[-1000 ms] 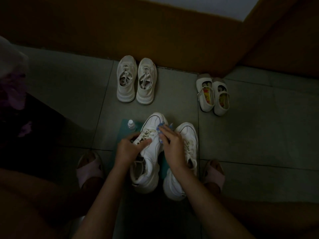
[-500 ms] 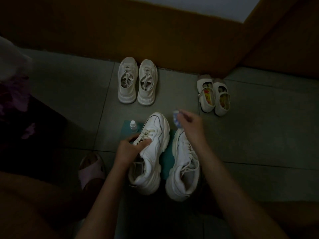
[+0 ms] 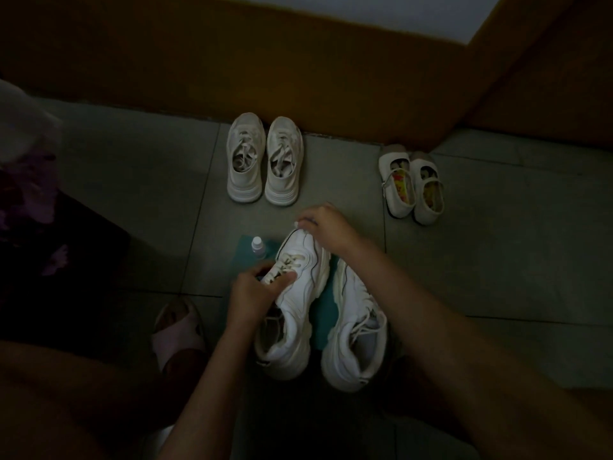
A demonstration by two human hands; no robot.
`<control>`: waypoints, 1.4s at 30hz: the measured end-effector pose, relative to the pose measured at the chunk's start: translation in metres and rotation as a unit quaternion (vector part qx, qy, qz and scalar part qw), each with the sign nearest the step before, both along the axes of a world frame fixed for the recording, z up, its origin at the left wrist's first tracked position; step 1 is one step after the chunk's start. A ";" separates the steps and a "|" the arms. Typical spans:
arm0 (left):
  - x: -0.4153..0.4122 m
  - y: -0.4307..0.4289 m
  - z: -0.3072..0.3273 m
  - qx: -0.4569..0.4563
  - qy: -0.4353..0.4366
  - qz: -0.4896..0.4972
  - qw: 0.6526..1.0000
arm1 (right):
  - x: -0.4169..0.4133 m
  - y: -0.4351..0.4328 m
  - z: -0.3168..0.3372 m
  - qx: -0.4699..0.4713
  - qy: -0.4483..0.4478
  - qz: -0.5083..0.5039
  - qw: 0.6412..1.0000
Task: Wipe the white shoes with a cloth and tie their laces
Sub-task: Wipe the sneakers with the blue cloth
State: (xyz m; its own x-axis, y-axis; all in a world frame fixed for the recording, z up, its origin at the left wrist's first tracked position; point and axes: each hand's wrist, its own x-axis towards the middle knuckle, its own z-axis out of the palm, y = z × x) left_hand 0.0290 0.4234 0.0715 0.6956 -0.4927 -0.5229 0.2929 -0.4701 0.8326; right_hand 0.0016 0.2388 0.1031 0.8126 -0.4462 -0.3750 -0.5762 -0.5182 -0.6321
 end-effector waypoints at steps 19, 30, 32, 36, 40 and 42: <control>0.001 0.000 -0.003 0.009 -0.022 -0.023 0.999 | -0.068 0.113 -0.019 -0.111 -0.139 -0.271 0.946; 0.001 0.001 0.006 -0.025 -0.001 0.010 1.000 | -0.099 0.161 -0.002 0.070 -0.159 -0.314 0.934; 0.001 0.001 0.008 -0.032 0.003 0.014 0.999 | -0.102 0.156 0.008 0.123 -0.171 -0.358 0.910; -0.001 0.001 0.012 -0.046 0.023 0.028 0.998 | -0.087 0.102 0.024 0.149 -0.250 -0.469 0.834; -0.002 0.001 0.012 -0.038 0.033 0.029 0.998 | -0.041 0.040 0.018 0.079 -0.260 -0.457 0.847; -0.001 0.001 0.010 -0.032 0.025 0.026 0.999 | -0.020 0.023 0.006 0.043 -0.229 -0.418 0.878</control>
